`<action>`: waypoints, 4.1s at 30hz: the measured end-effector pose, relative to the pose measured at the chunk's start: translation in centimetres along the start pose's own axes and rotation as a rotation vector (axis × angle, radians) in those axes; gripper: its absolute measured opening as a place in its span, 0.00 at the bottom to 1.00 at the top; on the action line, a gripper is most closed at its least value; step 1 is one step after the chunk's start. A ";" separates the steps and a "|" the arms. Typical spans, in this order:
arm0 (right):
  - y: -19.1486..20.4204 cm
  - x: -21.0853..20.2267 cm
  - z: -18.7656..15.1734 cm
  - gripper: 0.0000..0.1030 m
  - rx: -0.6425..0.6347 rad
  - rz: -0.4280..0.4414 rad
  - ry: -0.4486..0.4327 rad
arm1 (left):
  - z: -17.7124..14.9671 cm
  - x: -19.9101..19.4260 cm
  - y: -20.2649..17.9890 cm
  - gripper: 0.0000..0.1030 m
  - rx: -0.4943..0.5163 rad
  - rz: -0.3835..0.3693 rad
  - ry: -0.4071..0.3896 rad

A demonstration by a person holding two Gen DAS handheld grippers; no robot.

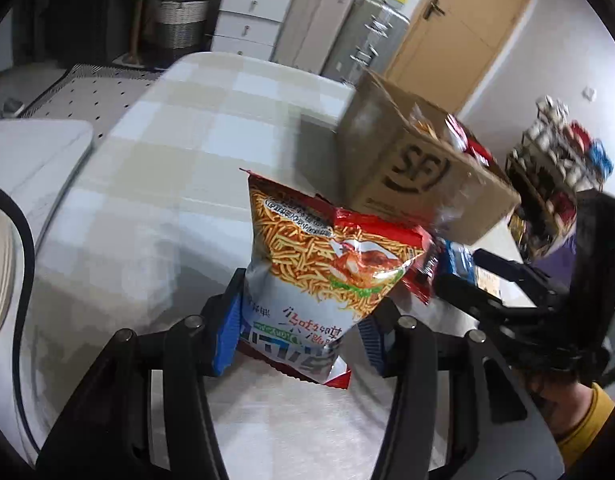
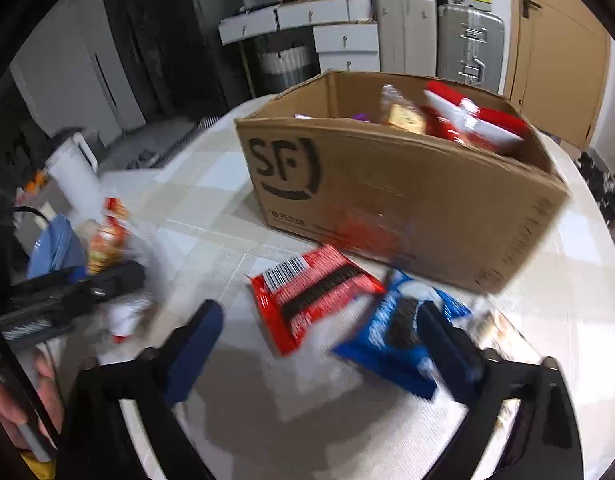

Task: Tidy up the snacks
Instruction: 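Grasp noodle-snack bag with left tool while right tool grasps red biscuit pack, then lift both held snacks and carry them toward the box, then lower noodle bag with left tool while right tool lowers red biscuit pack over box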

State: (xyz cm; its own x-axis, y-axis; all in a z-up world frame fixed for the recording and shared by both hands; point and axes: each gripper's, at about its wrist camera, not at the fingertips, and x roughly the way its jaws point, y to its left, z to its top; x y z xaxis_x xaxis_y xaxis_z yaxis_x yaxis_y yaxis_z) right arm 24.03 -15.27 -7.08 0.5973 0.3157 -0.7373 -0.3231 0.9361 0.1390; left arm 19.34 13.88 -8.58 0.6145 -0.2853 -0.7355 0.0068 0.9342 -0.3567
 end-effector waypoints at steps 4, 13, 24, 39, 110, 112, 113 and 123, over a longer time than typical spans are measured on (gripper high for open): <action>2.2 3.4 1.0 0.84 -0.109 -0.066 0.087 | 0.3 -1.2 3.1 0.47 -0.073 -0.040 -0.004; 3.3 6.6 1.9 0.82 -0.196 -0.135 0.124 | 0.3 -2.2 4.2 0.47 -0.111 -0.065 -0.013; 2.3 5.3 0.8 0.52 -0.197 0.021 0.133 | 0.1 -0.7 2.6 0.47 -0.078 -0.053 0.021; 1.9 -2.4 -3.6 0.47 -0.117 0.209 -0.010 | -1.1 -0.2 -0.5 0.47 0.002 -0.043 0.049; -7.5 -10.9 10.2 0.47 0.019 0.071 -0.323 | 17.3 2.8 -17.6 0.47 0.172 -0.010 -0.019; -7.9 -9.7 11.2 0.47 0.014 0.057 -0.313 | 18.3 4.5 -17.3 0.47 0.162 -0.008 -0.003; -8.0 -9.1 11.5 0.47 0.011 0.057 -0.306 | 18.7 5.4 -17.2 0.47 0.163 -0.004 0.005; -10.2 -3.1 13.3 0.48 0.007 0.006 -0.220 | 19.3 12.3 -17.3 0.47 0.172 0.003 0.091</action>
State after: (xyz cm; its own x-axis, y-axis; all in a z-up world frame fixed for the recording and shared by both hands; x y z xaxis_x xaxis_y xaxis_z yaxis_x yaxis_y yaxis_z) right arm 35.23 -23.71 2.62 0.7417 0.3464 -0.5744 -0.3223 0.9350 0.1478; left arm 42.05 -1.66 -0.35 0.5407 -0.2931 -0.7885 0.1443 0.9558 -0.2563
